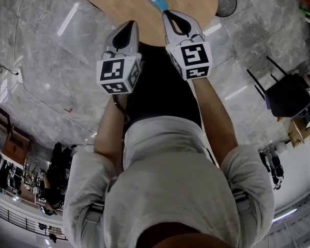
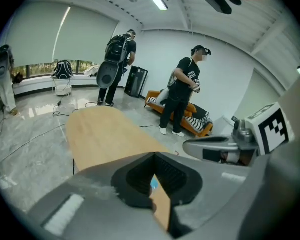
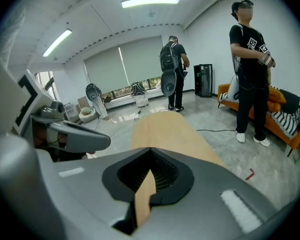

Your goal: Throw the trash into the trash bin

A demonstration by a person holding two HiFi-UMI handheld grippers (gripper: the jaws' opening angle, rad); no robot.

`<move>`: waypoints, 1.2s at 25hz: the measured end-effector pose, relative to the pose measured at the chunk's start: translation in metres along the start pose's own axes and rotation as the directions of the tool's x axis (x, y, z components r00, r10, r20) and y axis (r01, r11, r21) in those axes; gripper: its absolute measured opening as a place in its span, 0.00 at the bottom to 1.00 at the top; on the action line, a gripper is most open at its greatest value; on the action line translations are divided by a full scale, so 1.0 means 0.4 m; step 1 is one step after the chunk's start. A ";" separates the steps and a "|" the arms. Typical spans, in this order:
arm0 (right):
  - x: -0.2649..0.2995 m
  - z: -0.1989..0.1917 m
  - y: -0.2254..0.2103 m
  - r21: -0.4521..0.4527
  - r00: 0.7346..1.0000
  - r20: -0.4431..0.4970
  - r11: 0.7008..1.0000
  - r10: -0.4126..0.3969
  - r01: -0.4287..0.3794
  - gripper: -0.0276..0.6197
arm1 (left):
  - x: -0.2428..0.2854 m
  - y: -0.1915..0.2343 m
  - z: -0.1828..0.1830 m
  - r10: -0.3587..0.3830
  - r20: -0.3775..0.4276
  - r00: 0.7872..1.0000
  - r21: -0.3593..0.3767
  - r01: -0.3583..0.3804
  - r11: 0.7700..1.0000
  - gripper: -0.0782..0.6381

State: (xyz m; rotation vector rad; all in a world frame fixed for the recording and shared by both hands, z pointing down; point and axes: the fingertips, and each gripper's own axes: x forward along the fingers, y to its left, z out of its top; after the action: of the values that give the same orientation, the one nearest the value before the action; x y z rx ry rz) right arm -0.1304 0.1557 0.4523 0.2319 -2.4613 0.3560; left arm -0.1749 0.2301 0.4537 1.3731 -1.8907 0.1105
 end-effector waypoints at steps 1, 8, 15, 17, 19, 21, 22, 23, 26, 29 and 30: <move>0.013 -0.023 0.004 0.001 1.000 -0.010 1.000 0.004 -0.004 0.05 | 0.016 -0.001 -0.013 -0.016 -0.010 1.000 0.011 0.016 1.000 0.13; 0.084 -0.158 -0.020 0.019 0.996 -0.087 1.000 0.000 0.002 0.05 | 0.128 0.026 -0.144 -0.034 -0.075 0.997 -0.045 0.030 0.999 0.13; 0.174 -0.271 -0.066 -0.032 0.985 -0.173 0.999 -0.020 0.015 0.05 | 0.227 0.060 -0.267 -0.027 -0.130 0.991 -0.056 0.019 0.998 0.13; 0.200 -0.305 -0.072 -0.058 0.979 -0.203 0.998 -0.023 0.012 0.05 | 0.248 0.070 -0.288 -0.026 -0.144 0.989 -0.051 0.019 0.999 0.13; 0.224 -0.338 -0.079 -0.104 0.971 -0.237 0.994 -0.034 0.009 0.05 | 0.271 0.081 -0.310 -0.025 -0.163 0.986 -0.064 0.015 0.998 0.13; 0.248 -0.369 -0.085 -0.150 0.961 -0.273 0.989 -0.040 -0.002 0.05 | 0.299 0.094 -0.329 -0.021 -0.180 0.983 -0.081 0.006 0.997 0.13; 0.260 -0.381 -0.086 -0.162 0.957 -0.286 0.987 -0.040 -0.007 0.05 | 0.314 0.103 -0.337 -0.017 -0.186 0.982 -0.083 0.001 0.997 0.13; 0.272 -0.388 -0.087 -0.168 0.954 -0.296 0.986 -0.043 -0.008 0.05 | 0.327 0.112 -0.342 -0.014 -0.190 0.982 -0.081 -0.002 0.997 0.13; 0.299 -0.406 -0.089 -0.199 0.945 -0.320 0.980 -0.072 0.007 0.05 | 0.347 0.131 -0.352 -0.017 -0.201 0.979 -0.072 0.002 0.997 0.13; 0.324 -0.430 -0.097 -0.242 0.929 -0.359 0.970 -0.093 0.004 0.13 | 0.357 0.140 -0.363 -0.025 -0.216 0.976 -0.067 0.011 0.998 0.13; 0.333 -0.439 -0.099 -0.248 0.923 -0.373 0.969 -0.091 -0.005 0.19 | 0.358 0.142 -0.368 -0.026 -0.221 0.975 -0.067 0.011 0.998 0.13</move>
State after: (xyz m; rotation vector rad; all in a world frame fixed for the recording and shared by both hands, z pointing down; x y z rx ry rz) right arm -0.1251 0.1618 0.6762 0.0996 -2.0824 0.0640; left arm -0.1600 0.2148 0.6658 1.2782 -1.6811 0.1831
